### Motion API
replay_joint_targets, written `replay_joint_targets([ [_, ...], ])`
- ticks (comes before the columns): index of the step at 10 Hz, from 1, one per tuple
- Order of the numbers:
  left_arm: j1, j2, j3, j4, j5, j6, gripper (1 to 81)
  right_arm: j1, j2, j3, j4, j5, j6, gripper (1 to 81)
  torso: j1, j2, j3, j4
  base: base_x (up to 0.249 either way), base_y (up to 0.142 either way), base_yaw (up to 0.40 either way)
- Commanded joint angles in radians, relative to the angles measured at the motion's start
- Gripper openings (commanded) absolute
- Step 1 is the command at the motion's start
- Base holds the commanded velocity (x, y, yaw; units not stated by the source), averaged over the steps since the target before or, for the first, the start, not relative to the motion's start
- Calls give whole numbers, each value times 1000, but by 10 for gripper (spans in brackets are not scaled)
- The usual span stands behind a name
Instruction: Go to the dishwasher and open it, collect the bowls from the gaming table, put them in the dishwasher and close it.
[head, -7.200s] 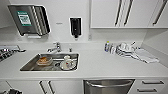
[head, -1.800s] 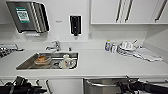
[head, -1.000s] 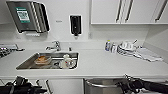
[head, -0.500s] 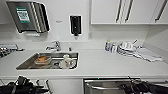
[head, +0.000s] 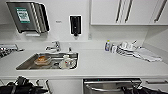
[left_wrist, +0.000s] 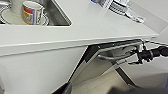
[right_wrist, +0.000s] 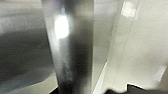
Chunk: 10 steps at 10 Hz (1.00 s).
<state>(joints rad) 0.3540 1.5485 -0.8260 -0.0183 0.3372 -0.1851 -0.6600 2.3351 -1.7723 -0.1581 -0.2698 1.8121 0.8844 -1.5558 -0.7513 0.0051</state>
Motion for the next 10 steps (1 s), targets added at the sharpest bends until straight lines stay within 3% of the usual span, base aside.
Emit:
replay_joint_targets([
  [1, -86, -17, 1, -2, 6, -2, 811, 16, -29, 4, 25, -206, 39, 811, 0, 0, 0, 0, 0, 0, 0],
  [8, -86, 1, -2, -6, 8, -4, 811, 7, -46, 10, 23, -204, 41, 811, 0, 0, 0, 0, -76, 0, 0],
  [10, -86, 1, -2, -6, 8, -2, 811, -11, -46, -1, 58, -192, 41, 811, 0, 0, 0, 0, -78, 0, 0],
])
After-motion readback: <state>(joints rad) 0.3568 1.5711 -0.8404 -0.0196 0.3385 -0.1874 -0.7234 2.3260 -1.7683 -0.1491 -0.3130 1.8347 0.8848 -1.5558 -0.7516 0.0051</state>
